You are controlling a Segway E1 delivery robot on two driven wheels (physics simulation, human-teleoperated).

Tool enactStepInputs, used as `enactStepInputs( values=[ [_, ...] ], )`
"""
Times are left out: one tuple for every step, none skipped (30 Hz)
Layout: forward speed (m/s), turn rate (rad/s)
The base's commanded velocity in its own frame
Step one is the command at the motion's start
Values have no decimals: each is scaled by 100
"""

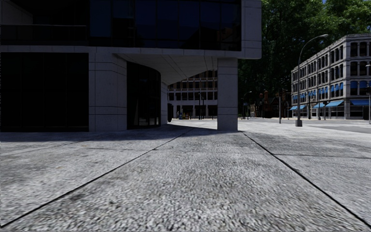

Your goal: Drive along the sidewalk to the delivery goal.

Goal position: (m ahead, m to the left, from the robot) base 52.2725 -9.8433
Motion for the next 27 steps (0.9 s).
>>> enactStepInputs(
  values=[
    [200,0],
    [200,0],
    [200,0],
    [200,0],
    [200,0],
    [200,0],
    [200,0],
    [200,0],
    [200,0],
    [200,0],
    [200,0],
    [200,0],
    [200,0],
    [200,0],
    [200,0],
    [200,0],
    [200,0],
    [200,0],
    [200,0],
    [200,0],
    [200,0],
    [200,0],
    [200,0],
    [200,0],
    [200,0],
    [200,0],
    [200,0]
  ],
)
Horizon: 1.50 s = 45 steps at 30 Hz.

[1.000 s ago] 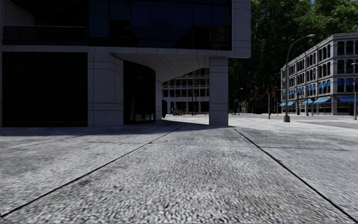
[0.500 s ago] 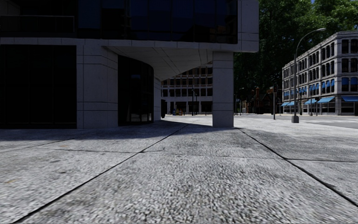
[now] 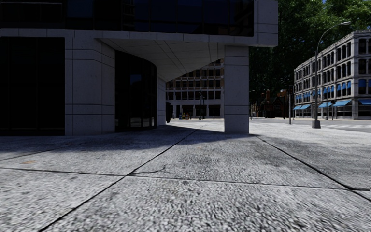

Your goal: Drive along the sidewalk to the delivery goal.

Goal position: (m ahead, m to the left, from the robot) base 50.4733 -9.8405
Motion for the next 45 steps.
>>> enactStepInputs(
  values=[
    [200,0],
    [200,0],
    [200,0],
    [200,0],
    [200,0],
    [200,0],
    [200,0],
    [200,0],
    [200,0],
    [200,0],
    [200,0],
    [200,0],
    [200,0],
    [200,0],
    [200,0],
    [200,0],
    [200,0],
    [200,0],
    [200,0],
    [200,0],
    [200,0],
    [200,0],
    [200,0],
    [200,0],
    [200,0],
    [200,0],
    [200,0],
    [200,0],
    [200,0],
    [200,0],
    [200,0],
    [200,0],
    [200,0],
    [200,0],
    [200,0],
    [200,0],
    [200,0],
    [200,0],
    [200,0],
    [200,0],
    [200,0],
    [200,0],
    [200,0],
    [200,0],
    [200,0]
  ],
)
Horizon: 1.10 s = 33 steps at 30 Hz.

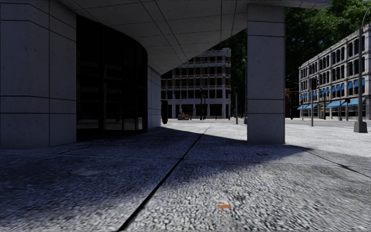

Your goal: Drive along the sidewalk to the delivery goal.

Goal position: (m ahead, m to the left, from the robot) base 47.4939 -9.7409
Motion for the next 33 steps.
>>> enactStepInputs(
  values=[
    [200,0],
    [200,0],
    [200,0],
    [200,0],
    [200,0],
    [200,0],
    [200,0],
    [200,0],
    [200,0],
    [200,0],
    [200,0],
    [200,0],
    [200,0],
    [200,0],
    [200,0],
    [200,0],
    [200,0],
    [200,0],
    [200,0],
    [200,0],
    [200,0],
    [200,0],
    [200,0],
    [200,0],
    [200,0],
    [200,0],
    [200,0],
    [200,0],
    [200,0],
    [200,0],
    [200,0],
    [200,0],
    [200,0]
  ],
)
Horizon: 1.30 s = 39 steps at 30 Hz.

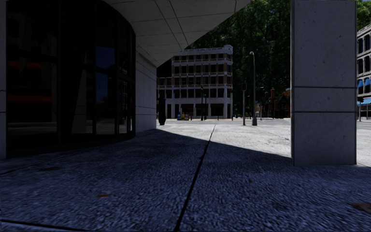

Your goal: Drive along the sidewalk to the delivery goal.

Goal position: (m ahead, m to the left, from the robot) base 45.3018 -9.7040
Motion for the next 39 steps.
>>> enactStepInputs(
  values=[
    [200,0],
    [200,0],
    [200,0],
    [200,0],
    [200,0],
    [200,0],
    [200,0],
    [200,0],
    [200,0],
    [200,0],
    [200,0],
    [200,0],
    [200,0],
    [200,0],
    [200,0],
    [200,0],
    [200,0],
    [200,0],
    [200,0],
    [200,0],
    [200,0],
    [200,0],
    [200,0],
    [200,0],
    [200,0],
    [200,0],
    [200,0],
    [200,0],
    [200,0],
    [200,0],
    [200,0],
    [200,0],
    [200,0],
    [200,0],
    [200,0],
    [200,0],
    [200,0],
    [200,0],
    [200,0]
  ],
)
